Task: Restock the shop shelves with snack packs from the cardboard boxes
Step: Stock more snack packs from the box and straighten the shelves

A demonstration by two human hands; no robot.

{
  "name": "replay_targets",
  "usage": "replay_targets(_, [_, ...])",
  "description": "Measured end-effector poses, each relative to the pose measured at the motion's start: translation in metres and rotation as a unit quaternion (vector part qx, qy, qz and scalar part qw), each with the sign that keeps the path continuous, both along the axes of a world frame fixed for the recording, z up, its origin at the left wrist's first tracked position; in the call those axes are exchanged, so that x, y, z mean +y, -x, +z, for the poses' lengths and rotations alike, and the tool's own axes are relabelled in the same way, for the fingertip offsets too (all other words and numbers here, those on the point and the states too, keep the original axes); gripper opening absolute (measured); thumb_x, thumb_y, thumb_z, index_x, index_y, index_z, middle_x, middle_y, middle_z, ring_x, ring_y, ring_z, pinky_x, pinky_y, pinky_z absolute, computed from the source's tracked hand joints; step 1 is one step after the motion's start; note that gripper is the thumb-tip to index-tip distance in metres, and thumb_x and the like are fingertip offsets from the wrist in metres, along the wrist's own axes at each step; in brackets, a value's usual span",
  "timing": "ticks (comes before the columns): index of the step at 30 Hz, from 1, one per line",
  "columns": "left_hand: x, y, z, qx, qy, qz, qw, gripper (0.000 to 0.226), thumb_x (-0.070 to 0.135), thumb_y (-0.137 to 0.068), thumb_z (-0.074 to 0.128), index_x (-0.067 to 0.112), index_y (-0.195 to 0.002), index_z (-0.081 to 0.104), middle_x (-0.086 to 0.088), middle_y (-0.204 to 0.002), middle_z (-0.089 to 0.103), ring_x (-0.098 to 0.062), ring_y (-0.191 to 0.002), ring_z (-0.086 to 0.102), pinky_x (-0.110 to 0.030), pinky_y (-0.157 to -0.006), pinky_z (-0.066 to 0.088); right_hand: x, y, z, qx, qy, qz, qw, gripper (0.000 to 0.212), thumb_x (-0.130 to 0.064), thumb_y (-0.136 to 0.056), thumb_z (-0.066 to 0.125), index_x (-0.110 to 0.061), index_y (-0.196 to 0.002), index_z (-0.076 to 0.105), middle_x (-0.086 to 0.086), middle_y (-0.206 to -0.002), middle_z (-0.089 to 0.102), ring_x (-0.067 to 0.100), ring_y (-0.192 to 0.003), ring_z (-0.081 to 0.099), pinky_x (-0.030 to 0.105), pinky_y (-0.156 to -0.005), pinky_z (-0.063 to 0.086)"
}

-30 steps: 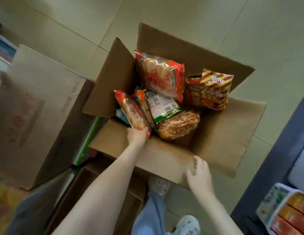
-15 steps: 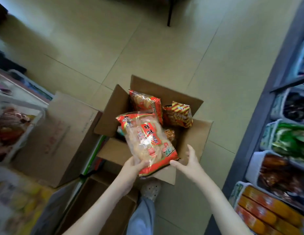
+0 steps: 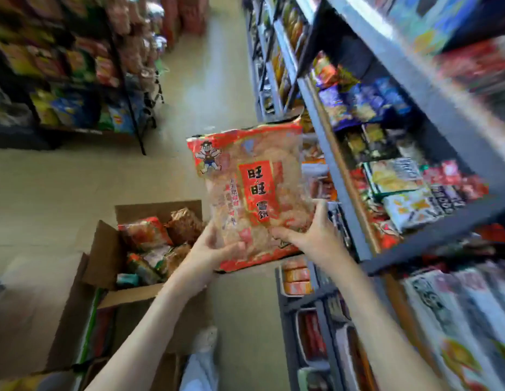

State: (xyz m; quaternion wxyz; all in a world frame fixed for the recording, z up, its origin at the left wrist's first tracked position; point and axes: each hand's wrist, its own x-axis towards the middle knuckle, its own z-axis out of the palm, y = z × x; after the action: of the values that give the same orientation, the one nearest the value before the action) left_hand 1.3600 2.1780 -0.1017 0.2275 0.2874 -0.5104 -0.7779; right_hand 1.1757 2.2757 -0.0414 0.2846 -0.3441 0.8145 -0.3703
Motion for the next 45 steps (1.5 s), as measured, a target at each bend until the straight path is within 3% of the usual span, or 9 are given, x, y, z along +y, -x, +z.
replay_targets(5, [0.081, 0.052, 0.099, 0.095, 0.201, 0.007, 0.975, 0.09, -0.007, -0.078, 0.069, 0.022, -0.142, 0.013, -0.011, -0.128, 0.053, -0.013, -0.104, 0.066, -0.024, -0.082, 0.054, 0.121, -0.01, 0.098, 0.078, 0.145, -0.131, 0.978, 0.073, -0.035, -0.071, 0.082, -0.02, -0.119, 0.029, -0.012, -0.106, 0.043, 0.009, -0.097, 0.044, 0.017, -0.073, 0.031])
replay_targets(16, [0.212, 0.108, 0.202, 0.265, 0.381, -0.118, 0.878, 0.098, 0.005, -0.082, 0.068, 0.023, -0.147, -0.003, -0.021, -0.148, 0.032, -0.037, -0.132, 0.044, -0.058, -0.104, 0.041, 0.296, -0.026, 0.189, 0.186, 0.251, -0.279, 0.908, 0.083, -0.035, -0.071, 0.082, -0.022, -0.132, 0.026, -0.018, -0.109, 0.048, -0.004, -0.096, 0.053, 0.009, -0.071, 0.037])
replay_targets(21, [0.265, 0.125, 0.204, 0.327, 0.434, -0.139, 0.828, 0.098, 0.008, -0.082, 0.069, 0.007, -0.143, -0.008, 0.013, -0.143, 0.038, -0.002, -0.126, 0.049, -0.02, -0.096, 0.047, 0.361, -0.042, 0.204, 0.245, 0.25, -0.287, 0.892, 0.104, -0.027, -0.075, 0.081, -0.041, -0.144, 0.004, -0.015, -0.146, 0.031, -0.001, -0.129, 0.042, 0.021, -0.105, 0.038])
replay_targets(26, [0.313, 0.142, 0.188, 0.349, 0.465, -0.199, 0.789, 0.101, 0.03, -0.084, 0.068, 0.0, -0.142, -0.008, -0.018, -0.148, 0.028, -0.025, -0.136, 0.04, -0.037, -0.107, 0.042, 0.417, -0.067, 0.202, 0.316, 0.199, -0.337, 0.864, 0.105, -0.03, -0.078, 0.077, -0.062, -0.129, -0.009, -0.013, -0.155, 0.01, 0.0, -0.141, 0.017, 0.008, -0.11, 0.019])
replay_targets(29, [0.352, 0.149, 0.185, 0.458, 0.492, -0.186, 0.716, 0.093, 0.024, -0.089, 0.063, 0.007, -0.144, -0.011, 0.008, -0.153, 0.022, -0.016, -0.138, 0.037, -0.03, -0.108, 0.038, 0.449, -0.087, 0.195, 0.321, 0.173, -0.402, 0.84, 0.098, -0.034, -0.076, 0.077, -0.047, -0.138, 0.003, -0.005, -0.152, 0.024, 0.0, -0.136, 0.031, 0.015, -0.111, 0.029])
replay_targets(34, [0.416, 0.169, 0.185, 0.527, 0.514, -0.199, 0.647, 0.092, 0.035, -0.095, 0.059, 0.035, -0.146, -0.017, -0.035, -0.128, 0.035, -0.059, -0.106, 0.051, -0.063, -0.085, 0.048, 0.504, -0.115, 0.185, 0.377, 0.169, -0.513, 0.753, 0.097, -0.028, -0.072, 0.077, -0.015, -0.139, 0.007, -0.007, -0.129, 0.037, -0.008, -0.116, 0.038, 0.0, -0.097, 0.031])
replay_targets(40, [0.501, 0.173, 0.221, 0.478, 0.616, -0.285, 0.557, 0.072, 0.055, -0.095, 0.046, 0.017, -0.145, 0.011, -0.042, -0.12, 0.046, -0.044, -0.122, 0.036, -0.023, -0.117, 0.01, 0.585, -0.138, 0.185, 0.383, 0.147, -0.608, 0.68, 0.091, -0.01, -0.074, 0.08, -0.005, -0.133, 0.011, -0.017, -0.119, 0.035, -0.008, -0.11, 0.037, -0.001, -0.092, 0.03])
replay_targets(43, [0.536, 0.179, 0.233, 0.48, 0.623, -0.341, 0.515, 0.076, 0.038, -0.09, 0.059, -0.004, -0.143, 0.024, -0.032, -0.128, 0.042, -0.036, -0.122, 0.038, -0.018, -0.113, 0.021, 0.626, -0.142, 0.183, 0.331, 0.096, -0.624, 0.701, 0.093, -0.019, -0.076, 0.079, -0.003, -0.137, 0.011, -0.001, -0.132, 0.042, 0.009, -0.121, 0.044, 0.014, -0.095, 0.033])
replay_targets(45, [0.555, 0.175, 0.247, 0.447, 0.599, -0.418, 0.517, 0.102, 0.029, -0.082, 0.074, 0.02, -0.149, -0.002, -0.023, -0.133, 0.046, -0.027, -0.114, 0.048, -0.016, -0.103, 0.033, 0.648, -0.141, 0.183, 0.299, 0.074, -0.63, 0.713, 0.092, -0.02, -0.077, 0.078, -0.006, -0.139, 0.011, 0.0, -0.132, 0.042, 0.015, -0.123, 0.045, 0.014, -0.093, 0.031])
